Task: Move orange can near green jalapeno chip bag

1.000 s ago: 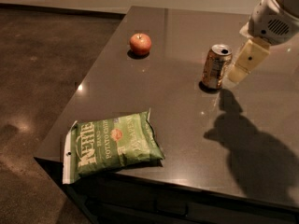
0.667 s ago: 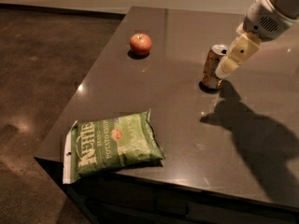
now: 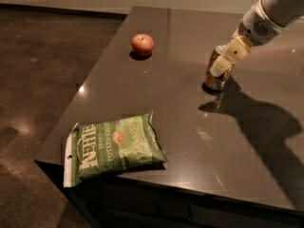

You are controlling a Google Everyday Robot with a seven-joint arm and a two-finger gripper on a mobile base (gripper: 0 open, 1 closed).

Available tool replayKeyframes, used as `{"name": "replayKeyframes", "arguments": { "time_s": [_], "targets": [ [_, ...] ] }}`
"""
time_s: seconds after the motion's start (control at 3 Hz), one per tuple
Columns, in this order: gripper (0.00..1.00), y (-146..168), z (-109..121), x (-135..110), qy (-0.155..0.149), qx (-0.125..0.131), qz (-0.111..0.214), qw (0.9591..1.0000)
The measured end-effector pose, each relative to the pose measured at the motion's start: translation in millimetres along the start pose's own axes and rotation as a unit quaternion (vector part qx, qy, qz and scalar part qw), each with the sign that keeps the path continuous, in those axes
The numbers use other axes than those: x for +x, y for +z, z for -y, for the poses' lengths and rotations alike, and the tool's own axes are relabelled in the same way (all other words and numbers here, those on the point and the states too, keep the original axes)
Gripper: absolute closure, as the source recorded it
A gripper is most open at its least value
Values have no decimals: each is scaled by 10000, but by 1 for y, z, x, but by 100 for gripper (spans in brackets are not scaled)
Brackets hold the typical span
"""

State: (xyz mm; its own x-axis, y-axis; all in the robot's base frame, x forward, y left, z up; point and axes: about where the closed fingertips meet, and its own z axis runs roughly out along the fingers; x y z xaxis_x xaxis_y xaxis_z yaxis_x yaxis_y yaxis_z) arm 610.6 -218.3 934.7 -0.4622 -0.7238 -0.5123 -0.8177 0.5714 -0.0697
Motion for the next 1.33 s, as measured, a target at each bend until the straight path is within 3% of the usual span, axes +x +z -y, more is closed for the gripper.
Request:
{"name": "replayKeyframes", "arguments": {
  "time_s": [0.33, 1.0, 1.33],
  "targets": [
    [0, 15, 6, 0, 53, -57, 101, 9999],
    [49, 25, 3, -2, -40, -173, 254, 9995],
    [73, 16, -17, -13, -249, -294, 422, 9984]
  ]
}}
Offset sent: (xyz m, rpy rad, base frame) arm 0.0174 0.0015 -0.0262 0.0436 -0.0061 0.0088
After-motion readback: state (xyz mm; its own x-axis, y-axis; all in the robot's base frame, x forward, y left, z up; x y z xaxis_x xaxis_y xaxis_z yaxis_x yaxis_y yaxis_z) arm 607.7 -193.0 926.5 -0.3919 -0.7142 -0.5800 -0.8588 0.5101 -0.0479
